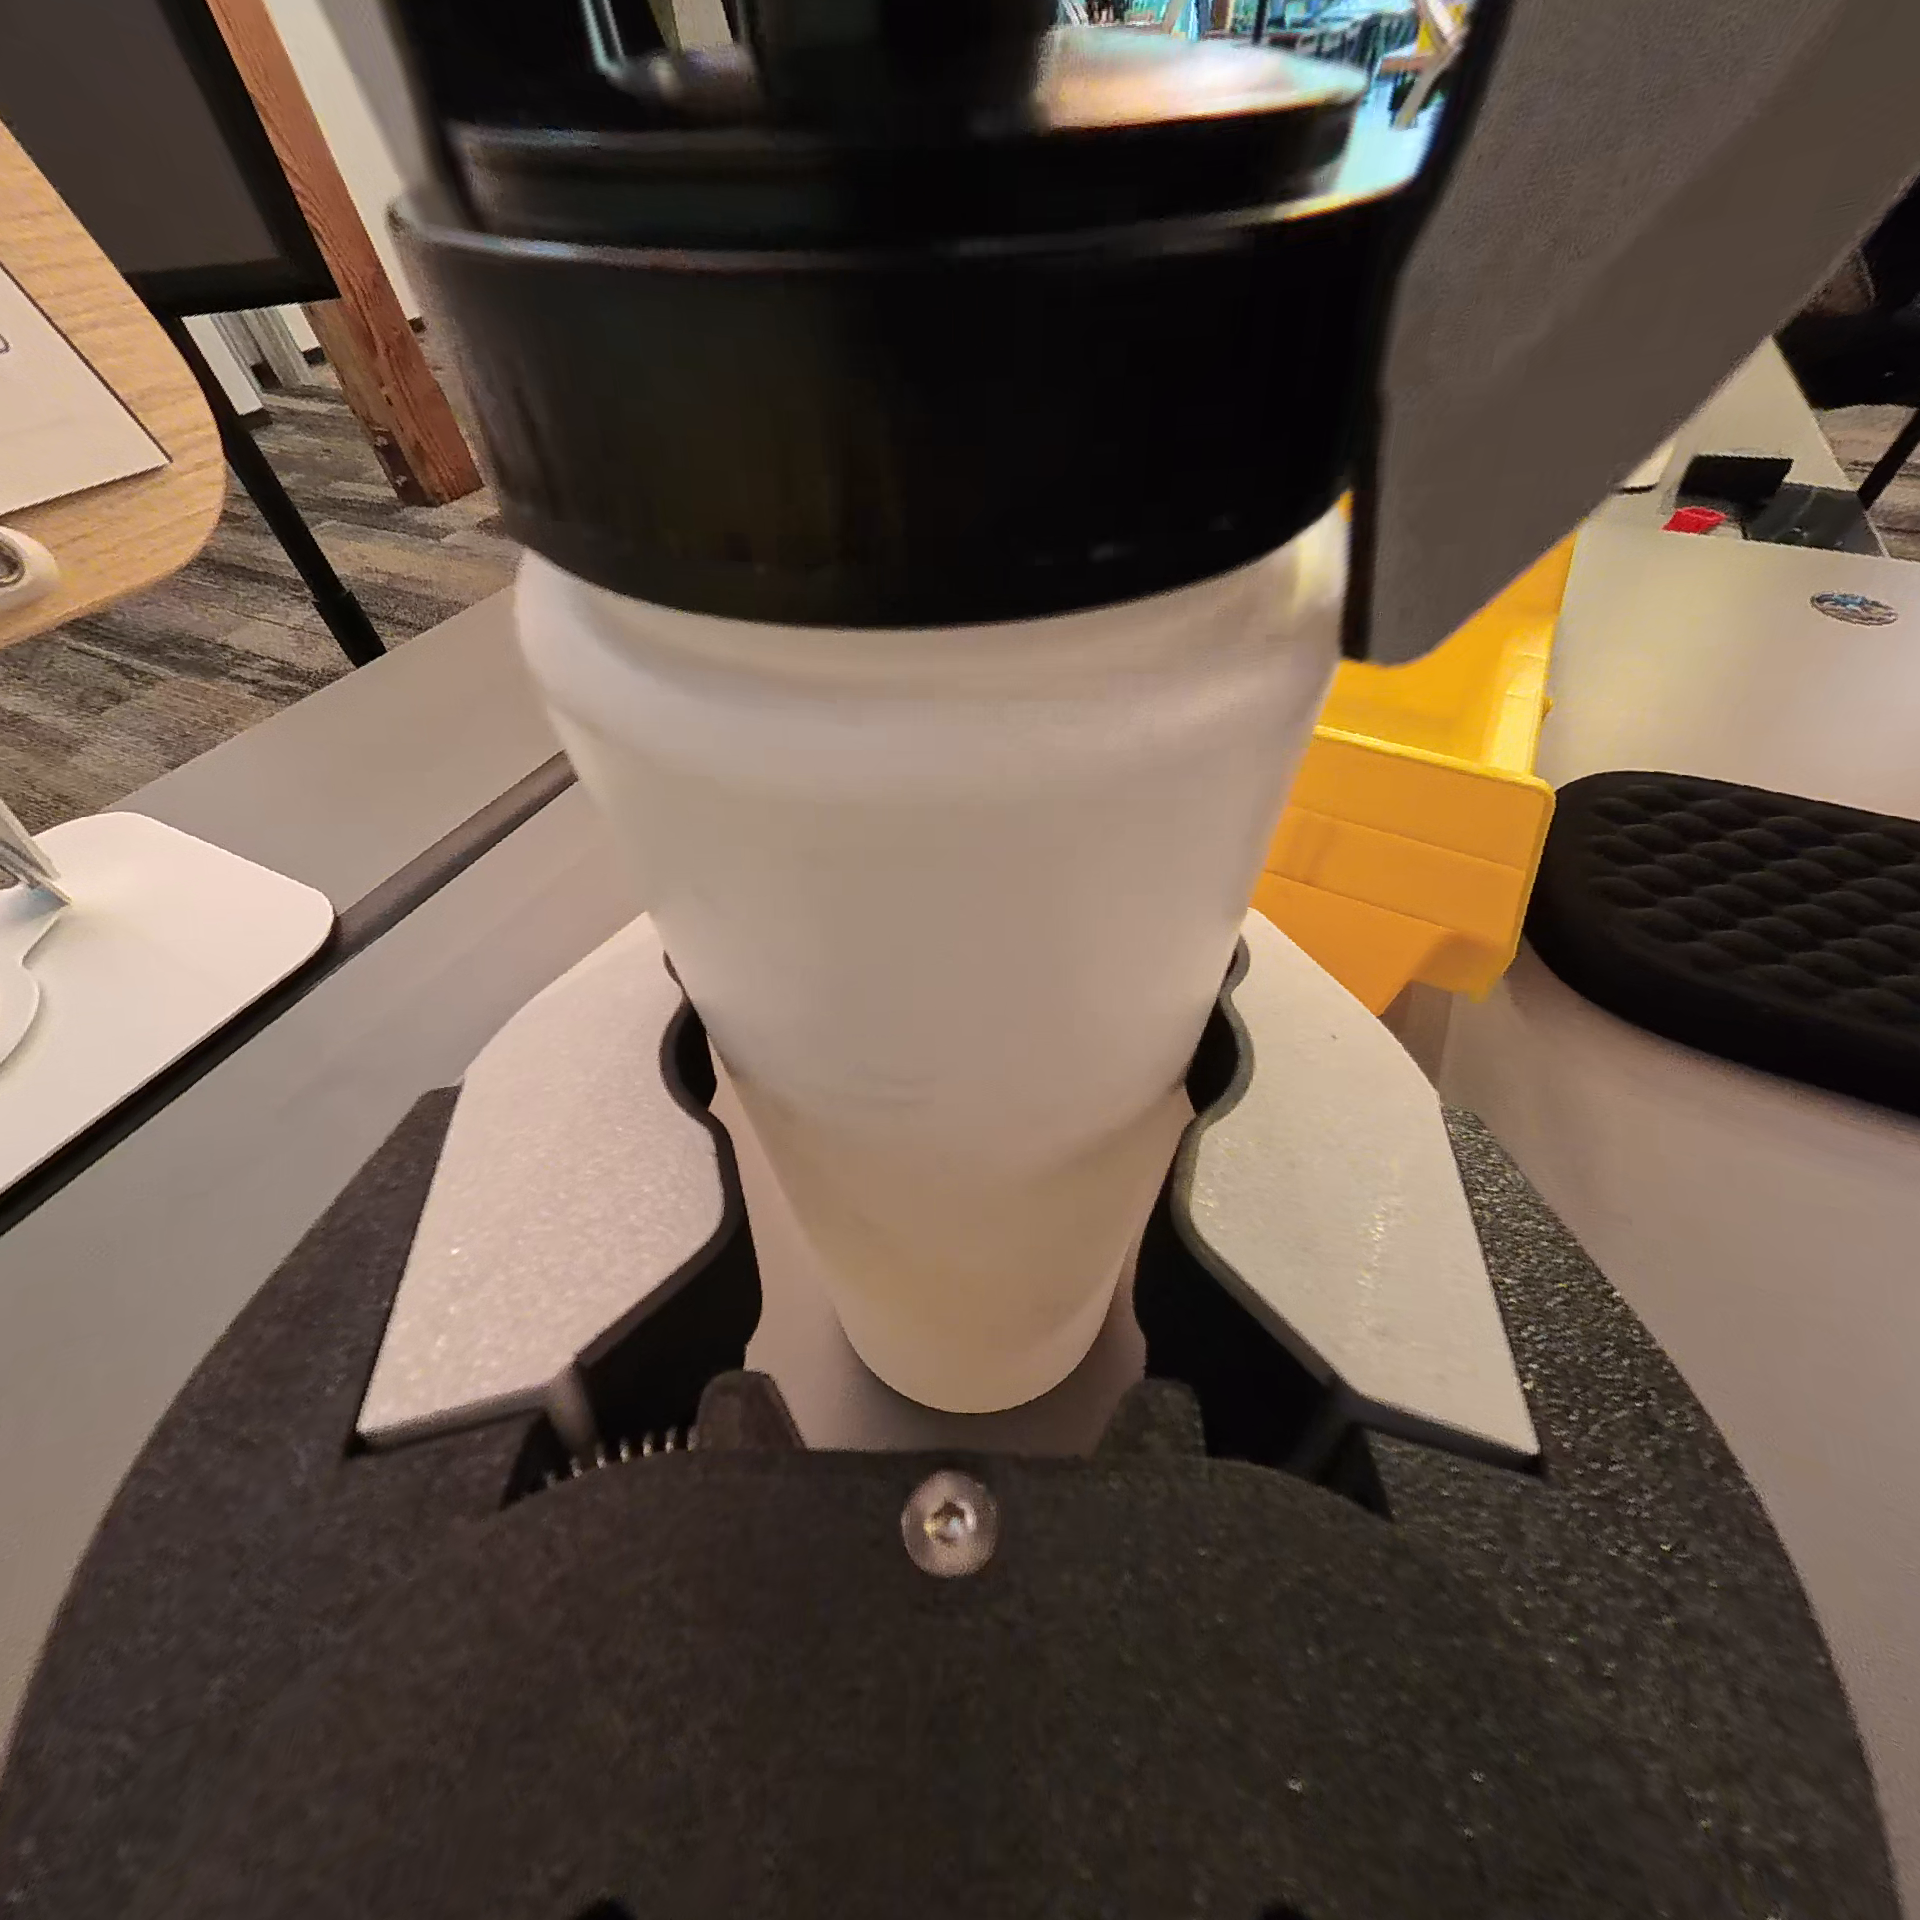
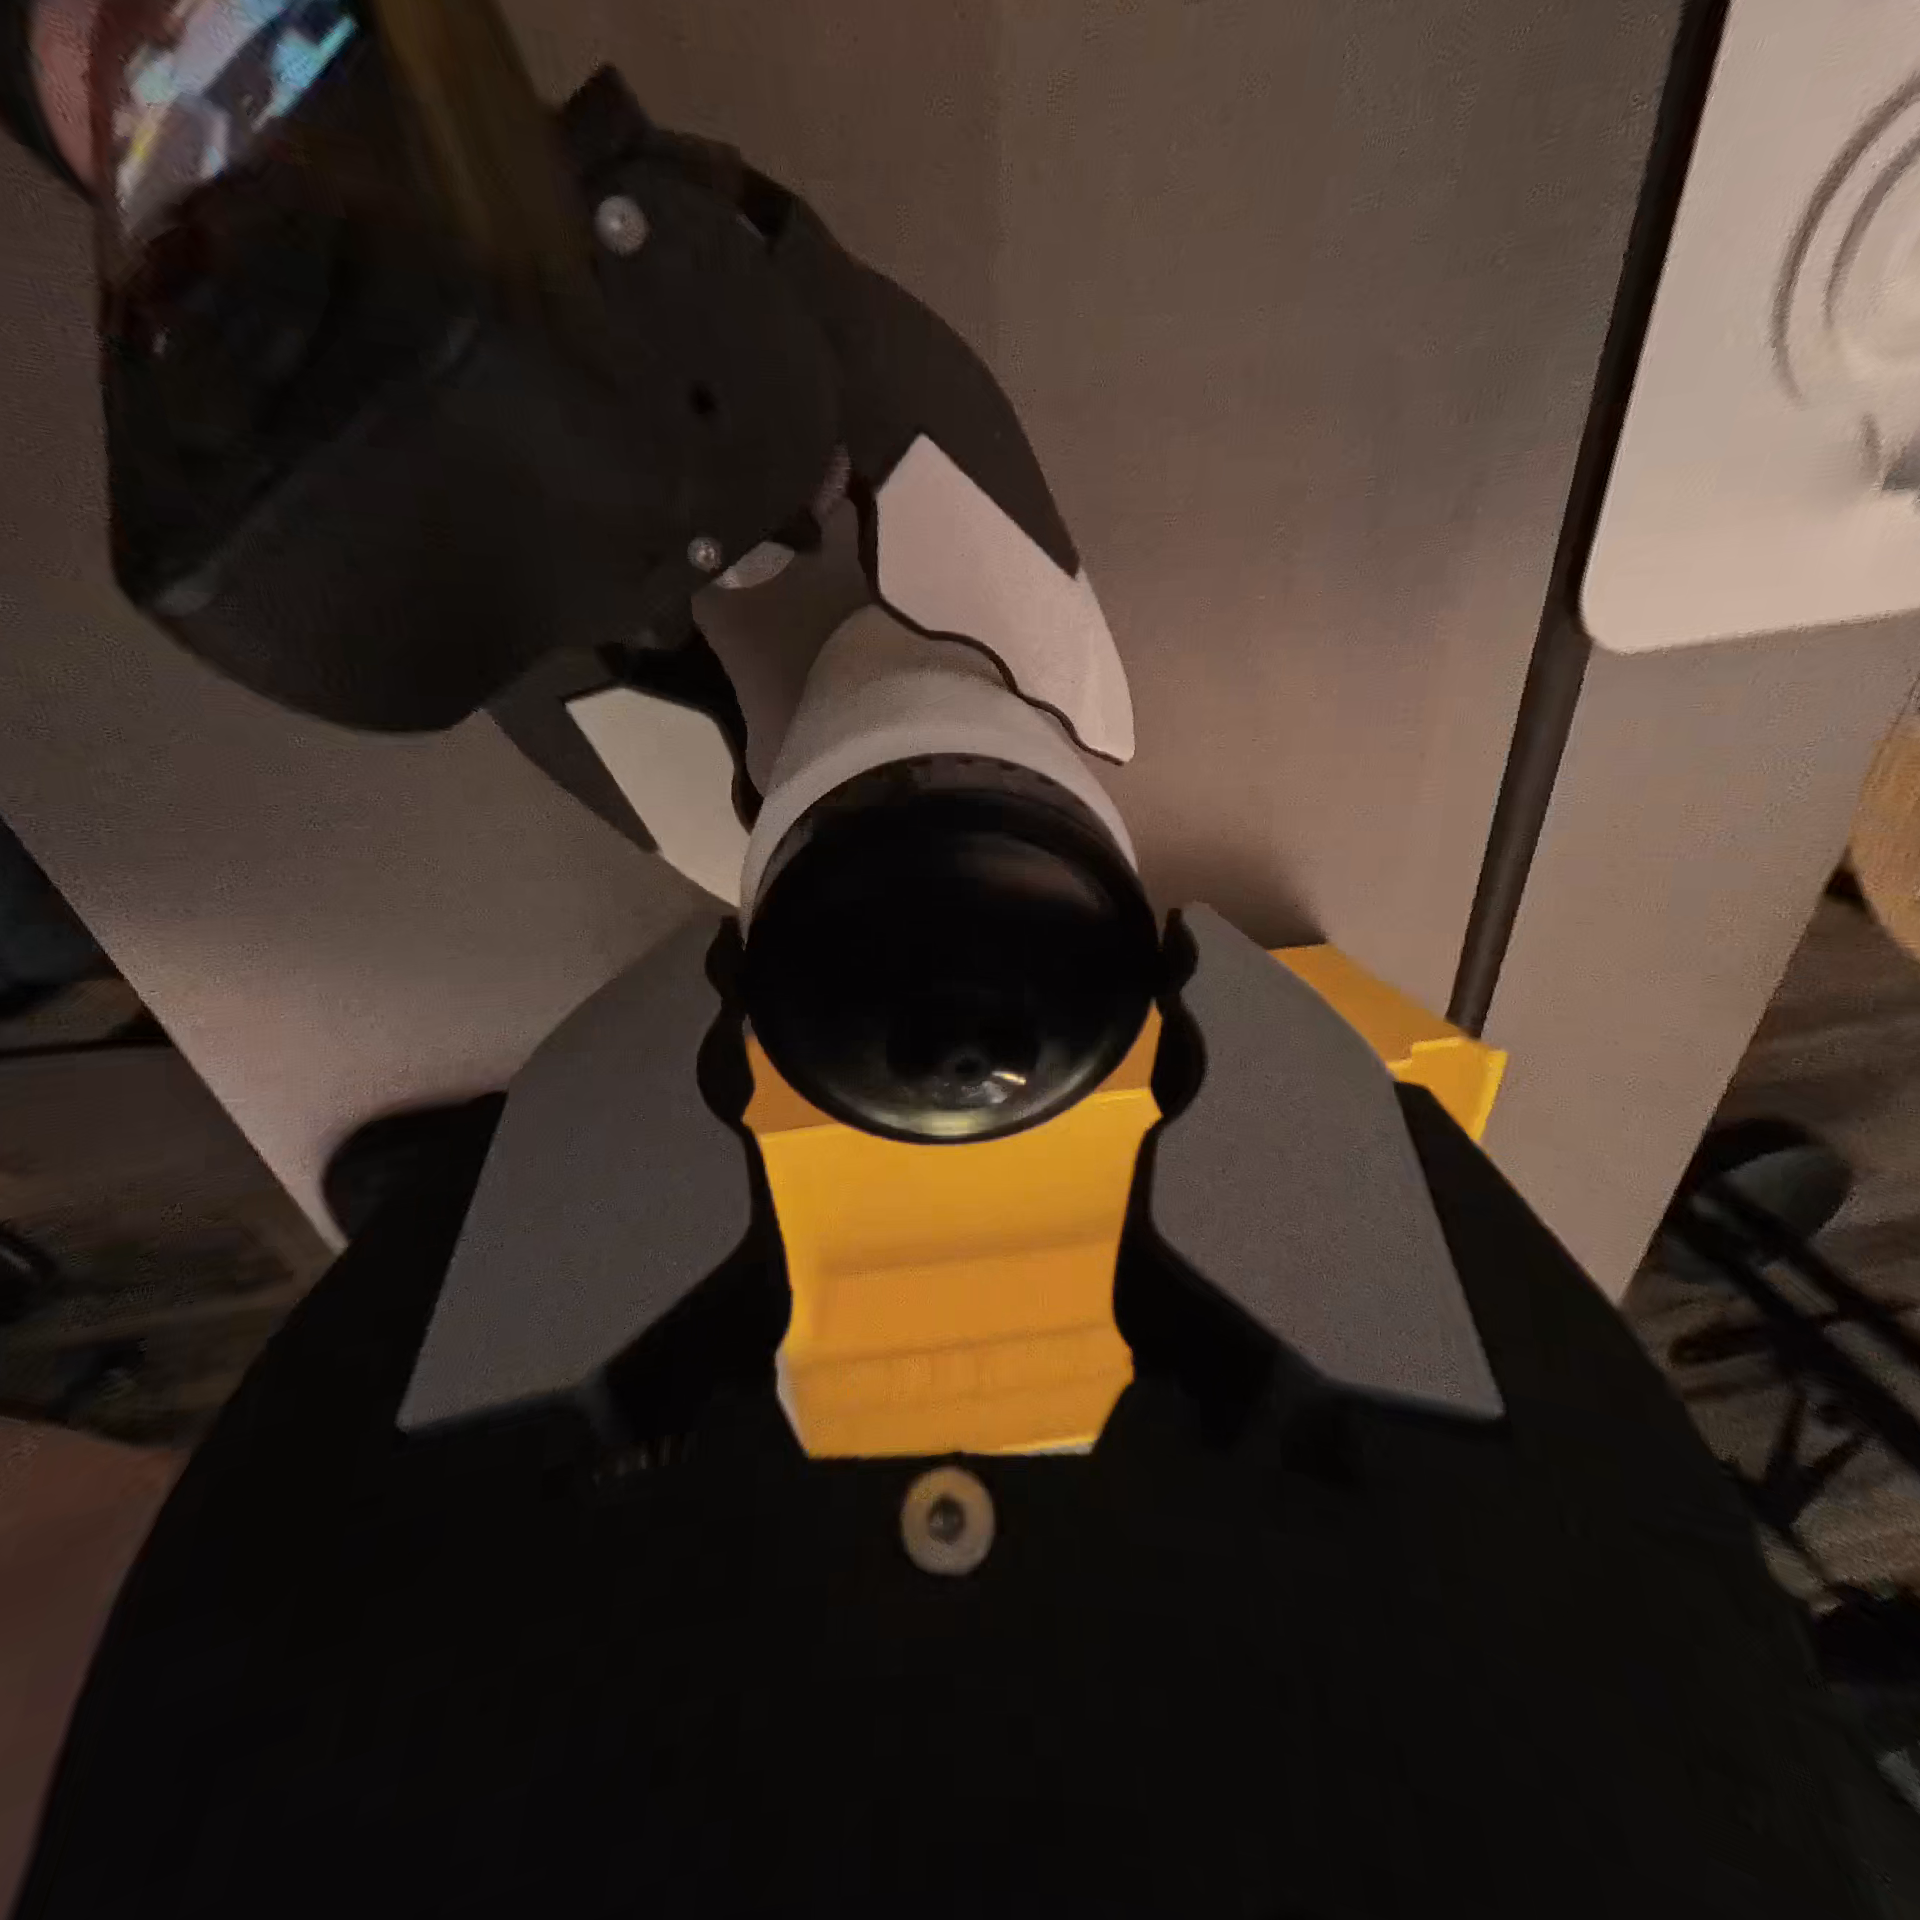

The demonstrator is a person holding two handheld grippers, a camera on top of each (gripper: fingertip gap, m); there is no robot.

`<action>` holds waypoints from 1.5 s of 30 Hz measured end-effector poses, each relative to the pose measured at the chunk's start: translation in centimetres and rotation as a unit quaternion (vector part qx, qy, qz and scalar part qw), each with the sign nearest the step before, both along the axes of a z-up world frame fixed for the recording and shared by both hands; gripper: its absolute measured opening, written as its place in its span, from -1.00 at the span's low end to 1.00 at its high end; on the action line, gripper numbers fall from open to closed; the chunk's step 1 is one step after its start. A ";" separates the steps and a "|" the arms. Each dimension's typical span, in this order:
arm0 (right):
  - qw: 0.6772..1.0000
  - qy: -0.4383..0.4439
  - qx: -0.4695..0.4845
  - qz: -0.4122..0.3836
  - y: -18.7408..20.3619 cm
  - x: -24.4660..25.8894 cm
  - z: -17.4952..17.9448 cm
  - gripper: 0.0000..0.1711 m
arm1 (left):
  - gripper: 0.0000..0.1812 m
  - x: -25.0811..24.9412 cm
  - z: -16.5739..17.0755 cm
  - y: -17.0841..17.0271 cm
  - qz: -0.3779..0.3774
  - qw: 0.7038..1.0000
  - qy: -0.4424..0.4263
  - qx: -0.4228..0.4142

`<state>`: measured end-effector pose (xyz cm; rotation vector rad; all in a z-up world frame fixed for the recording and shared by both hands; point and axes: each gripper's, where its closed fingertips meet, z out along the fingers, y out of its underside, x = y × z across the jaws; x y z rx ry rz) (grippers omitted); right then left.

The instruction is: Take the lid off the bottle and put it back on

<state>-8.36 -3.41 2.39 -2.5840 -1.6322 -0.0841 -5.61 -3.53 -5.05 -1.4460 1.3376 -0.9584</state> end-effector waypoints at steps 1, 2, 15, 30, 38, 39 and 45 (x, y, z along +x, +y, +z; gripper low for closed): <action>1.000 0.008 0.001 0.025 0.0 -0.1 0.0 -0.09 | 0.01 0.0 0.0 0.0 0.000 1.000 0.000 -0.001; 1.000 0.019 -0.004 0.021 0.1 -0.2 0.0 -0.09 | 0.01 0.0 0.0 0.1 0.000 1.000 0.000 -0.004; 0.966 0.029 0.006 -0.259 -0.1 -0.1 -0.9 -0.08 | 0.01 0.0 0.0 0.0 0.003 1.000 0.000 0.001; 0.985 0.059 0.022 -0.159 0.7 -0.8 -0.5 -0.01 | 0.01 0.0 0.0 0.0 0.002 1.000 0.001 0.000; 0.976 0.048 -0.013 -0.211 0.6 -0.9 -0.2 -0.12 | 0.01 0.1 0.0 -0.1 -0.001 1.000 0.003 -0.001; 0.983 0.043 -0.019 -0.175 0.5 -1.0 -0.2 -0.12 | 0.01 0.1 0.0 -0.1 -0.001 1.000 0.003 -0.001; 0.997 0.069 -0.029 -0.022 0.3 -1.5 -0.1 -0.12 | 0.01 0.0 0.0 -0.2 -0.004 1.000 0.003 -0.002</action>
